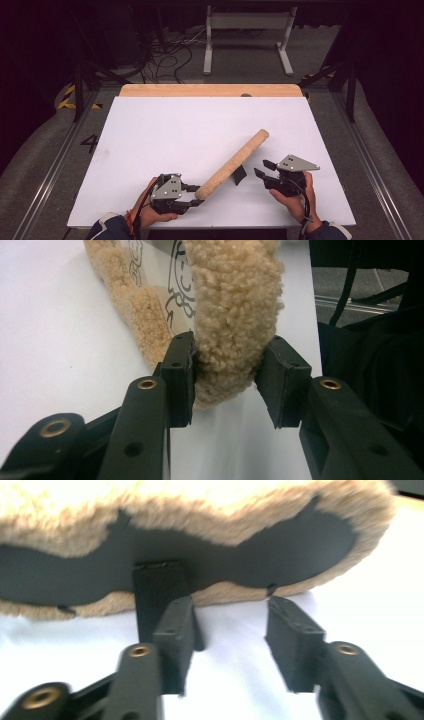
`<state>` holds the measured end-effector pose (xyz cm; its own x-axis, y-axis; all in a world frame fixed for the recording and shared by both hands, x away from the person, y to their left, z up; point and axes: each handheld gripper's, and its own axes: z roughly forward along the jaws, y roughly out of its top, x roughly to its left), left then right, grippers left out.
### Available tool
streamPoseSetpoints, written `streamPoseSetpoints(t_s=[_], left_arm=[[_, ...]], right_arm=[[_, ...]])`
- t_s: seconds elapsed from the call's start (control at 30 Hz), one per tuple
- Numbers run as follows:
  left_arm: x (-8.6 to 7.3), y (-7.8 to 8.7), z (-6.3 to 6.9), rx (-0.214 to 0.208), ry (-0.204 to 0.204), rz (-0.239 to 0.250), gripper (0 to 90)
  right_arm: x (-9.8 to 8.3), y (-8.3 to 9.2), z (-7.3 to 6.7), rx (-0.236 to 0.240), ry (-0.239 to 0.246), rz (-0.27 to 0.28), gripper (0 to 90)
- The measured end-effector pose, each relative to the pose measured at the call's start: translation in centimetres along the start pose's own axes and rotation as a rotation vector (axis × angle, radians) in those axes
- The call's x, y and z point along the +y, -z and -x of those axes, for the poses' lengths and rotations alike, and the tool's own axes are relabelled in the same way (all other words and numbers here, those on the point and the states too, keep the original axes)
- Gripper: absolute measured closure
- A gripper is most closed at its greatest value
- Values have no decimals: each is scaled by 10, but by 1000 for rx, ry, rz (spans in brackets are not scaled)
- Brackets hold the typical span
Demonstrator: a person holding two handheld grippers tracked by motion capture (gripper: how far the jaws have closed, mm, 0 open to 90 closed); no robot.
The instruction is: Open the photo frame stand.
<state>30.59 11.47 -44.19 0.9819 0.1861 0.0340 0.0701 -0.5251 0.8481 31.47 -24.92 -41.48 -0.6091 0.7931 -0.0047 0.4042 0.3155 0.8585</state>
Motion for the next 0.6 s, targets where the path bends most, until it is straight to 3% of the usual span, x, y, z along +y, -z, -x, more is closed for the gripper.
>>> streamPoseSetpoints(t_s=[0.43,0.6], left_arm=[[2,-1,2,7,-16,-13,615],[3,-2,4,16,-31,-21,619]], right_arm=[[21,8,-2,47,-117,64,486],[29,5,-9,65,-147,62,454]])
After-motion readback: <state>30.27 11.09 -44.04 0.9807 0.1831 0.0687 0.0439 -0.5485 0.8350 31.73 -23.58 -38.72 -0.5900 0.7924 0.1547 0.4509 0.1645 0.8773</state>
